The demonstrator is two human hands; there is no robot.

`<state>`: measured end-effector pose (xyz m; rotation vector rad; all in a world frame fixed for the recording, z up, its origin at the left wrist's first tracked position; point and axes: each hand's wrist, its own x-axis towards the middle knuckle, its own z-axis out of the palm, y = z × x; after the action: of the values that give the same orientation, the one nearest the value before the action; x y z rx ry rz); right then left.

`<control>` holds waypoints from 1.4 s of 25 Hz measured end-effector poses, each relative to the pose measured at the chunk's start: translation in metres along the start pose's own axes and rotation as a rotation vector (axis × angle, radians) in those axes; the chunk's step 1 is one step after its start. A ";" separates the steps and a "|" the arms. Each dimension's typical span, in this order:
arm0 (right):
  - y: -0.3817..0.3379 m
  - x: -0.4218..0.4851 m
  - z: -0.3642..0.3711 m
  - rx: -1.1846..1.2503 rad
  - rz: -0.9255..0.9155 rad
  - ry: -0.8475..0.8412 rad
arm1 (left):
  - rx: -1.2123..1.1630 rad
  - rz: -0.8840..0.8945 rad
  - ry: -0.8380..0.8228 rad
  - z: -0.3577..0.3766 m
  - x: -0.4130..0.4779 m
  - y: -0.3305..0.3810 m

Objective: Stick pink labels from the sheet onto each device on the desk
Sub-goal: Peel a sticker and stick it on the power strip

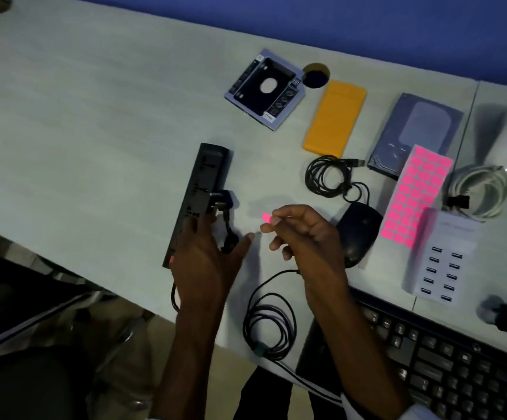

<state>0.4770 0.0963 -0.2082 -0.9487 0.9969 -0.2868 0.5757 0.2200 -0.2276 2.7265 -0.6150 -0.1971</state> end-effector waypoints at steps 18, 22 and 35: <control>-0.001 0.010 0.004 0.021 0.058 -0.006 | 0.136 -0.054 0.122 0.020 0.041 -0.016; 0.004 0.009 0.007 -0.014 0.061 0.039 | 0.045 -0.123 0.191 0.016 0.056 -0.020; 0.006 0.002 0.029 0.151 -0.067 0.011 | -1.454 -0.659 -0.665 -0.047 0.016 0.022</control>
<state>0.5008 0.1147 -0.2079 -0.8451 0.9413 -0.4182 0.5908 0.2080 -0.1770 1.2697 0.3030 -1.1699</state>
